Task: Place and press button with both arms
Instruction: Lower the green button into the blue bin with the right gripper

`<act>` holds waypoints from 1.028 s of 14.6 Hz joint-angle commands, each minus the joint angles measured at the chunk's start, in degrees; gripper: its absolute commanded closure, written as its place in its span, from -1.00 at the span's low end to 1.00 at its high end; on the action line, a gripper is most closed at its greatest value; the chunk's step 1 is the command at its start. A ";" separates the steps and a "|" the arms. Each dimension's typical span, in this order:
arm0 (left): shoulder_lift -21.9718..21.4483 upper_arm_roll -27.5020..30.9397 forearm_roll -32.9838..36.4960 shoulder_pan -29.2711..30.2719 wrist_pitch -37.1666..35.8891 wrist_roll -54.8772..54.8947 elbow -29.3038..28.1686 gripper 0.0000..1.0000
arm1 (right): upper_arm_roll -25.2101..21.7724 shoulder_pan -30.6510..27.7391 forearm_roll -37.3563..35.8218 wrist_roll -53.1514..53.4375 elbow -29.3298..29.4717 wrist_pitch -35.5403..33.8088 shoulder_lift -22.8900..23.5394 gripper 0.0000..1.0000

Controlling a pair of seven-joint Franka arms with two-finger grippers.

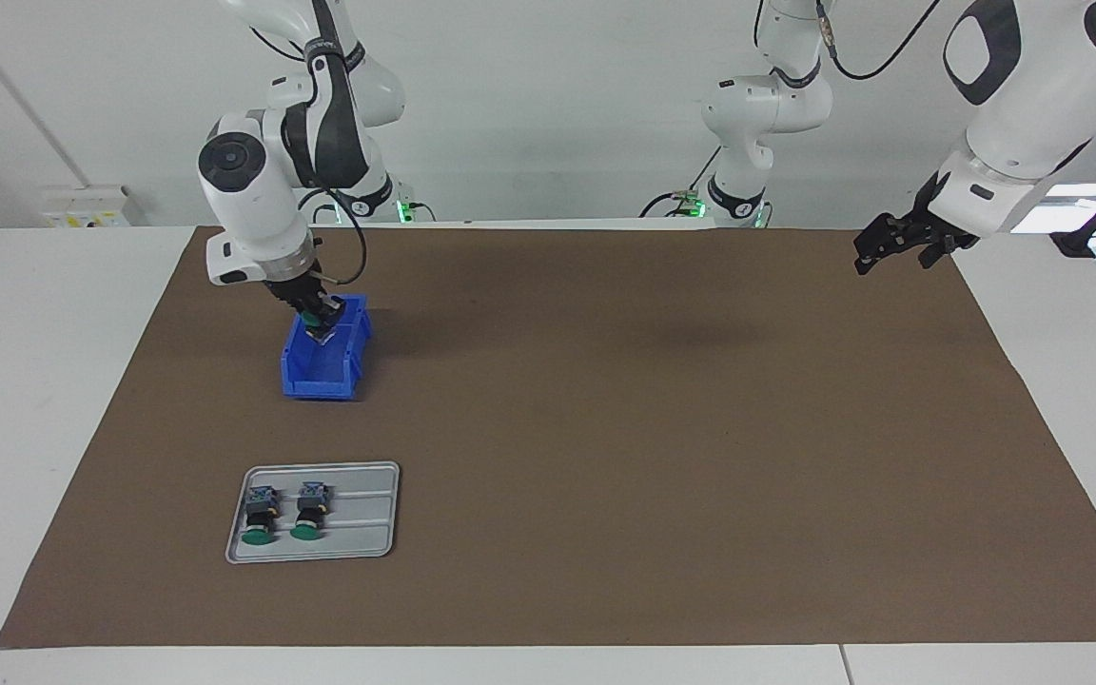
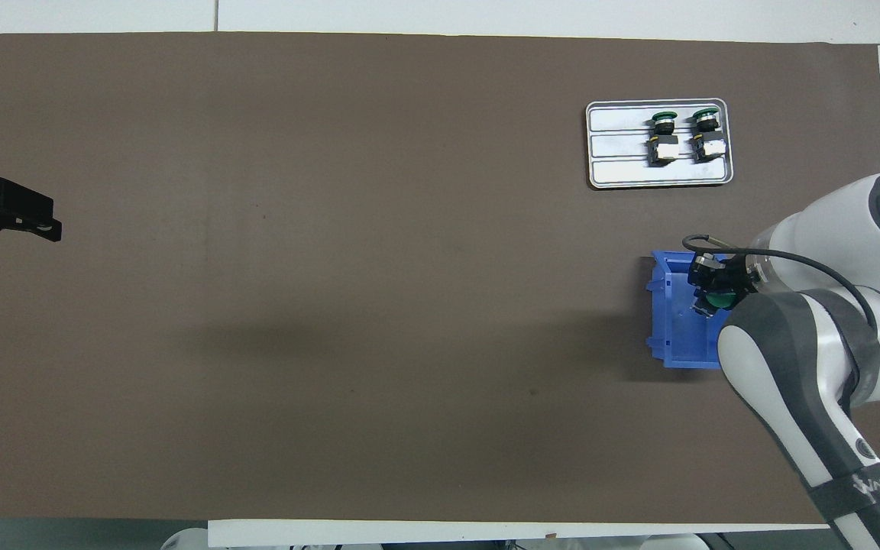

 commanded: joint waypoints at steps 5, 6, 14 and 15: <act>-1.27 -0.61 0.75 0.70 0.71 0.18 -1.71 -1.00 | 0.54 -1.89 -0.64 -4.00 -6.56 8.40 -1.73 0.93; -1.27 -0.61 0.75 0.70 0.71 0.18 -1.71 -1.00 | 0.54 -1.89 -0.64 -4.09 -6.83 9.20 -1.20 0.93; -1.27 -0.61 0.75 0.70 0.71 0.18 -1.71 -1.00 | 0.62 -1.37 -0.64 -4.00 -7.27 11.49 0.30 0.92; -1.27 -0.70 0.75 0.70 0.71 0.18 -1.71 -1.00 | 0.62 -1.37 -0.64 -4.00 -7.44 11.58 0.30 0.92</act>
